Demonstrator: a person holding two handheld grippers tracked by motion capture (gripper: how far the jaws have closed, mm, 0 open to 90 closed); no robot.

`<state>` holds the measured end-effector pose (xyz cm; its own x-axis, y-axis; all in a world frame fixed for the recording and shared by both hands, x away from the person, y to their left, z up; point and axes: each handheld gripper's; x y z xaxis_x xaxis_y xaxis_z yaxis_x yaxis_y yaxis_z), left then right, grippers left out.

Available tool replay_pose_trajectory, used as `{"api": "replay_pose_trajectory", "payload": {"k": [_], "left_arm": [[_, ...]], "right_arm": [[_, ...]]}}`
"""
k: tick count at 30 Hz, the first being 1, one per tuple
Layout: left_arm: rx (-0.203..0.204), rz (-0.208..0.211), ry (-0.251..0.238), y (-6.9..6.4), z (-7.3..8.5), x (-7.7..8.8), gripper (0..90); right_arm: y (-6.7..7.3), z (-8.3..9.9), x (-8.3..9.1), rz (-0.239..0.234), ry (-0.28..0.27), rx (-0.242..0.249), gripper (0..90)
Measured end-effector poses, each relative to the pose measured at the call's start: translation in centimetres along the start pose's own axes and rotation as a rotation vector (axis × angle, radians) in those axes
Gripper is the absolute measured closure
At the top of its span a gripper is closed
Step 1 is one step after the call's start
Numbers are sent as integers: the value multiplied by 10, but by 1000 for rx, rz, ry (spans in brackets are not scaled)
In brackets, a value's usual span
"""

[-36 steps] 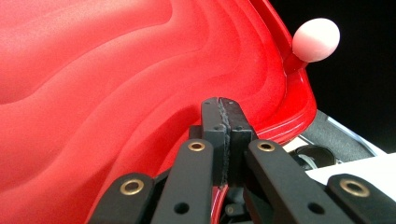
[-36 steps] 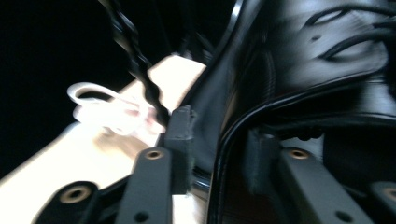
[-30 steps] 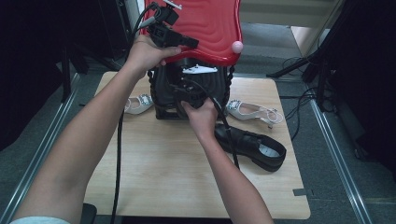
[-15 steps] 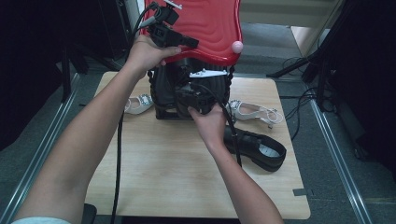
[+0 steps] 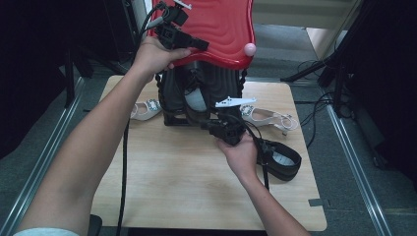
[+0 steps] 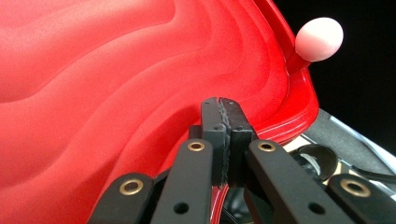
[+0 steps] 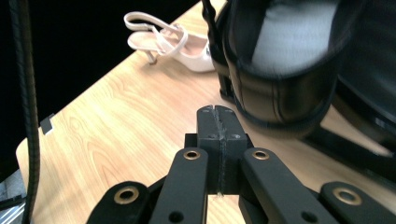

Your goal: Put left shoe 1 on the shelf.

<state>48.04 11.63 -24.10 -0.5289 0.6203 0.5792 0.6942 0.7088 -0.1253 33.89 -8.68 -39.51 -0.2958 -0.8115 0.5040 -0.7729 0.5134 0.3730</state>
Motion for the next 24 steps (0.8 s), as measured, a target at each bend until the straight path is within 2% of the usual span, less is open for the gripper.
{"api": "replay_pose_trajectory", "payload": {"k": [5,9,10,11,12,14,16,18,24], "left_arm": [[-4,1,9,2,-1,1,900],[-20,-8,9,1,-2,1,900],[-21,-8,7,1,-2,1,900],[-23,-5,2,1,-2,1,900],[-28,-18,-7,1,-2,1,900],[-17,-14,-9,2,-2,1,900],[-13,2,-2,3,-2,1,900],[-40,0,5,0,-1,1,900],[-19,11,1,2,-1,0,900]], "right_arm": [[-6,11,-4,15,32,-6,900],[-17,17,-21,19,57,-15,900],[-17,17,-21,19,57,-15,900],[-22,17,-27,12,53,-41,900],[-24,16,-30,11,48,-48,900],[-28,15,-33,5,37,-67,900],[-30,15,-35,-3,34,-76,900],[-31,13,-38,1,26,-79,900],[-33,6,-40,-5,26,-86,900]]}}
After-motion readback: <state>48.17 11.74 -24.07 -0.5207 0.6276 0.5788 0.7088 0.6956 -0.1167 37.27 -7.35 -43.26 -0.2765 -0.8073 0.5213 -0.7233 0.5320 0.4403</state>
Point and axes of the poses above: each handheld gripper's, and its own axes: x roughly backward along the jaws, z roughly out of its underside, y roughly to its left, and after that the axes turned 10 degrees about -z, right-handed
